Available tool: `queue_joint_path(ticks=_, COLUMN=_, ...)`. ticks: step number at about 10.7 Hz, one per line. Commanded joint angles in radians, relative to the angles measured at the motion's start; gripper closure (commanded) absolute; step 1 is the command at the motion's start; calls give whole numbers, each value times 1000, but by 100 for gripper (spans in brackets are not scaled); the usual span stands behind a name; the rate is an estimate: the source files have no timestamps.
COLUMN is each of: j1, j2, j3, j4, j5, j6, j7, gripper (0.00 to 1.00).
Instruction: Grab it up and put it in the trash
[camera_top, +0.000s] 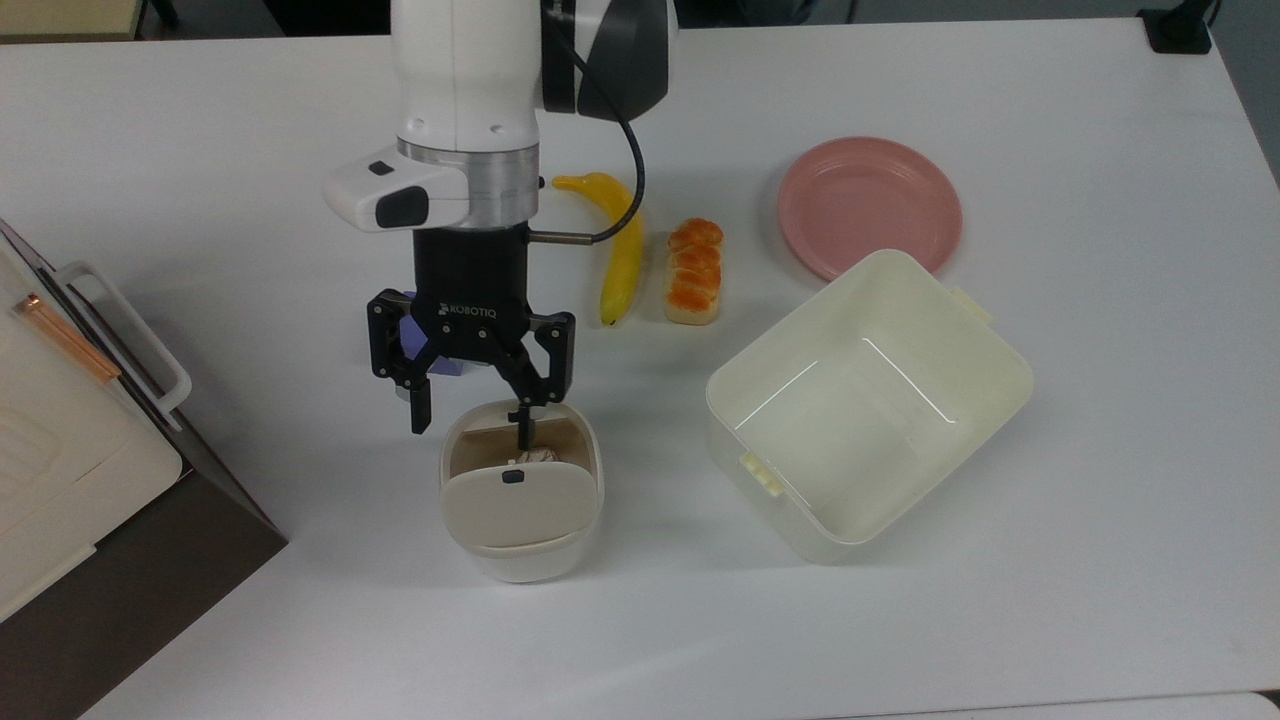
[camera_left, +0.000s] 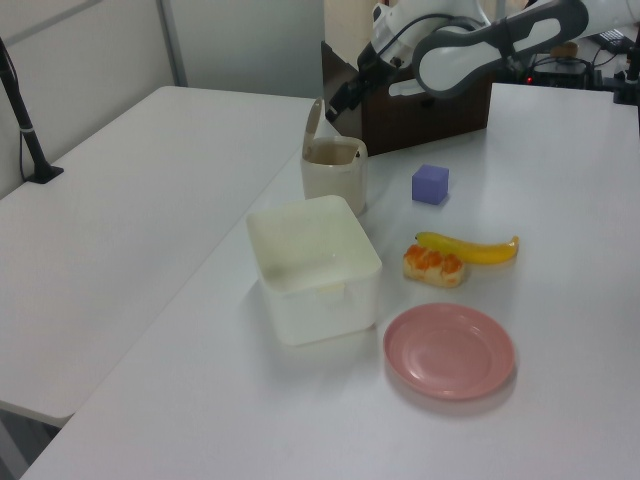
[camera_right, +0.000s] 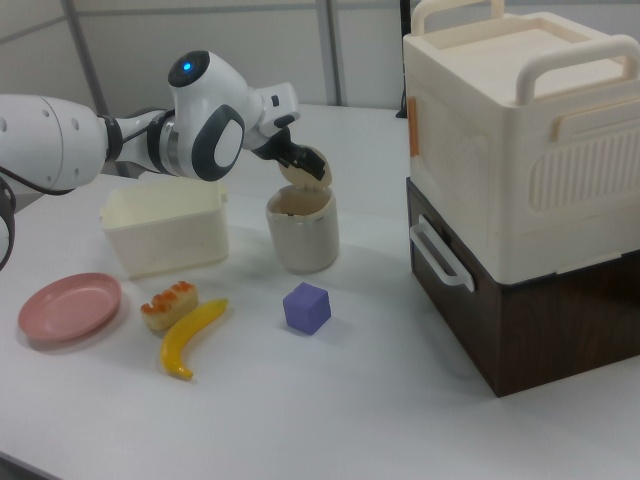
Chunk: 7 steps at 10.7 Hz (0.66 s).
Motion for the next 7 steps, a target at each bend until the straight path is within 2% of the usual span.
queue_joint_path(ticks=1, j1=26, j2=-18, j3=-12, j4=12, j5=-24, j6=-11, j7=79, gripper=0)
queue_joint_path(ticks=2, j1=26, j2=-70, j3=-12, j4=-23, j5=-24, j6=-119, j7=77, gripper=0)
queue_joint_path(ticks=4, j1=20, j2=-154, j3=-13, j4=-20, j5=-25, j6=-440, j7=68, gripper=0)
queue_joint_path(ticks=7, j1=16, j2=-277, j3=-15, j4=-20, j5=-30, j6=-843, j7=-31, gripper=0)
